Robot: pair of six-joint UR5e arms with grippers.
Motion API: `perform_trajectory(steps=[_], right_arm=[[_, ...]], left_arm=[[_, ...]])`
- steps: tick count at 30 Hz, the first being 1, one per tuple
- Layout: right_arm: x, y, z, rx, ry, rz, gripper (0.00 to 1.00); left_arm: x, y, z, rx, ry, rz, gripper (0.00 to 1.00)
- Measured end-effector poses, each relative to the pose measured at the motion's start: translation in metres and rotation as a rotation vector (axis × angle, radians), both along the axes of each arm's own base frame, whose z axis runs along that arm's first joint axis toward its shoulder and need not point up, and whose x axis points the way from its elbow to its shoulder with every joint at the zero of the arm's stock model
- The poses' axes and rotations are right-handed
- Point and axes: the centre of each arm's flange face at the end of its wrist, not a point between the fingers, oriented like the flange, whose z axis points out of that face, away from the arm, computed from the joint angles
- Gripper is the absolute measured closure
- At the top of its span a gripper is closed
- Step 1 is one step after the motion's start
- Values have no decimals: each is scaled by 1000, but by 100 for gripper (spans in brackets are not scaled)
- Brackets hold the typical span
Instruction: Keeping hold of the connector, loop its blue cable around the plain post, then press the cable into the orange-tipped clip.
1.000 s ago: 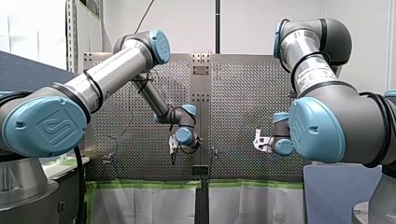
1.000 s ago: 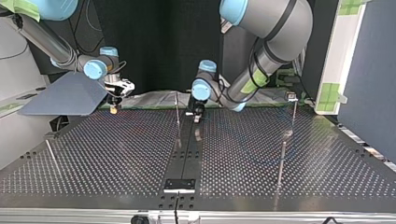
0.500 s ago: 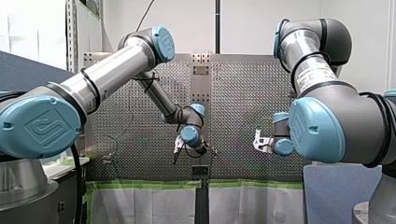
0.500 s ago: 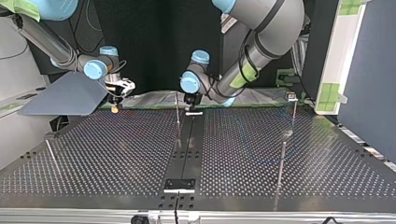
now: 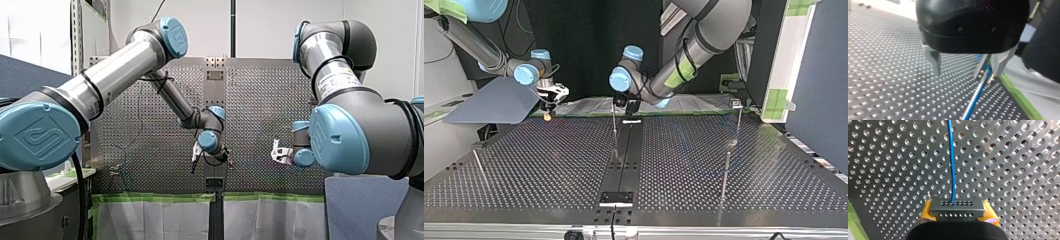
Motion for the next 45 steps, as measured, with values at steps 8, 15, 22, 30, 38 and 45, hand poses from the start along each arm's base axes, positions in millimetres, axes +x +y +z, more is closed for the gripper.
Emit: perform_trajectory(steps=[8,15,22,30,38,45], right_arm=[[3,3,-1,14,1,8,100],[0,3,-2,22,1,3,100],[0,3,-3,25,0,2,100],[0,3,-4,27,1,3,100],[-1,3,-5,28,1,2,100],[-1,3,-5,29,1,2,100]], left_arm=[[-18,10,-14,14,6,3,0],[-51,9,-34,36,36,-35,0],[-62,-1,-36,6,21,-48,0],[-64,-8,-35,-31,-1,-49,0],[-66,-9,-35,-33,1,-51,0],[-67,-10,-35,-42,4,-49,0]])
